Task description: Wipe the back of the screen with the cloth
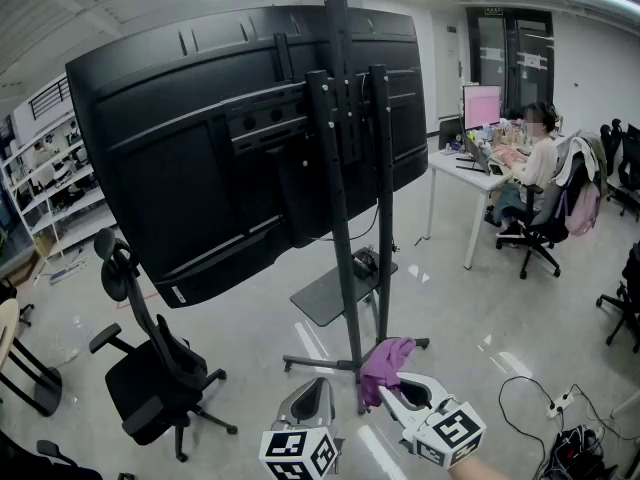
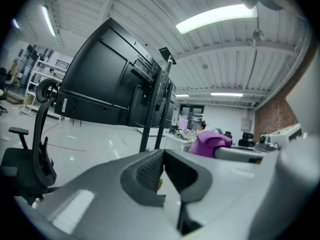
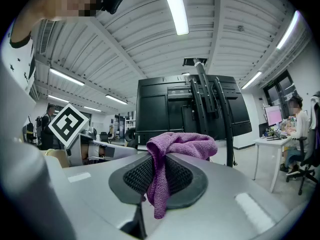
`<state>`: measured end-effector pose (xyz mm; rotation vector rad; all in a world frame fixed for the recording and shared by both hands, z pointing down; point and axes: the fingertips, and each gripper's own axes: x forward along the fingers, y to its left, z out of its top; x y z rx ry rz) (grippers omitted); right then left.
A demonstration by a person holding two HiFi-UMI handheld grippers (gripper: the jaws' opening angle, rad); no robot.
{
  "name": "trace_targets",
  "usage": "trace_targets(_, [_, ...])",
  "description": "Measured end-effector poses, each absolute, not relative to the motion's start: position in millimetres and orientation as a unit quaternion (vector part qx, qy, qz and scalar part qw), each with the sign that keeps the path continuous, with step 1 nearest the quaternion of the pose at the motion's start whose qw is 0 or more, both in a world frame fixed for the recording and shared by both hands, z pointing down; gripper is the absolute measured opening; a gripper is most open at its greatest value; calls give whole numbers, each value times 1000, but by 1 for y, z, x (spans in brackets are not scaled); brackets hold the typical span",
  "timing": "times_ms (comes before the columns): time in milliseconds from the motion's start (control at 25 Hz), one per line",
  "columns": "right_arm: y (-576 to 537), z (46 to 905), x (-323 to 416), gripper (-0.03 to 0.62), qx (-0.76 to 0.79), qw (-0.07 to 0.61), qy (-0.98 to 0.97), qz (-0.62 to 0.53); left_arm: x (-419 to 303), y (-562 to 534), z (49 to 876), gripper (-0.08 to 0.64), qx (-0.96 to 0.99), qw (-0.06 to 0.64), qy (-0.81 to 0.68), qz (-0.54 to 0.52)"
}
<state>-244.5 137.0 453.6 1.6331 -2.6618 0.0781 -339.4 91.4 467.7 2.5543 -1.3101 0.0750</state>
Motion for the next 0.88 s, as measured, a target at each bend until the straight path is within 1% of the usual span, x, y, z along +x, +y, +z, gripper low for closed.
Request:
trace_targets(200, [113,435,-271,49,504,19,-864,-1,-375,74,454,8,873,131,-468,35])
trace_targets(360, [59,388,-296,49,464,32,-882,-73,-410,30,416,8,853,99,-511,34])
trace_targets(520, [-11,309,-328,49,418,43,-890,-176,-448,-26,357,8,822,46,-566,36])
trace_targets(680, [-75,212,-370,49,372,34,-882,-287,-472,-80,286,8,798,-4,-601,41])
trace_targets(880, [-151,92,-424,49,342,43,-848,-402,-499,-143,172,8,756,-82,-648,43])
